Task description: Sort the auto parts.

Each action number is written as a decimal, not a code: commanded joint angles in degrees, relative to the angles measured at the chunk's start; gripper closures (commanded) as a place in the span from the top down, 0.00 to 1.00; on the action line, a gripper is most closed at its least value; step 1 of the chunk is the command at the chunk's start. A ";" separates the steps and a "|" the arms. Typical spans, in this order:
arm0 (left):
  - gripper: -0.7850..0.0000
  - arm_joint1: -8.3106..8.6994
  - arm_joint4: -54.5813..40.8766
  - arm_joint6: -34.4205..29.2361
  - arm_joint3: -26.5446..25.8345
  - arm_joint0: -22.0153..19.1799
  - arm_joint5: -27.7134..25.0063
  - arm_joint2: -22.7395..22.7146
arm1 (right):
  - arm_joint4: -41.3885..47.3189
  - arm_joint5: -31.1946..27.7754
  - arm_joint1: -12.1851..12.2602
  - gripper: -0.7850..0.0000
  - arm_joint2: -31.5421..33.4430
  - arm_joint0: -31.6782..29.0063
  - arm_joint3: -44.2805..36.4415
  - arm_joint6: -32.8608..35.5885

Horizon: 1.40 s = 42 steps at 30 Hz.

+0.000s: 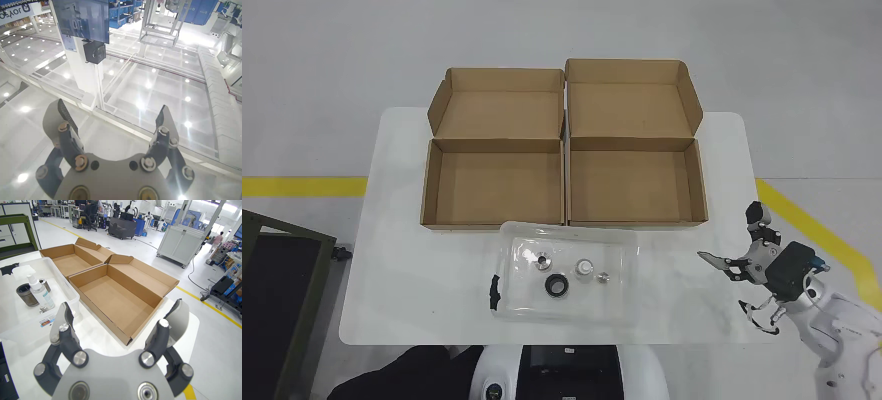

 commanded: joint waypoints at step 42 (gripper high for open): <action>1.00 0.00 0.00 0.00 0.00 0.00 0.00 0.00 | 8.52 -7.28 5.00 1.00 -33.76 15.51 -11.86 41.19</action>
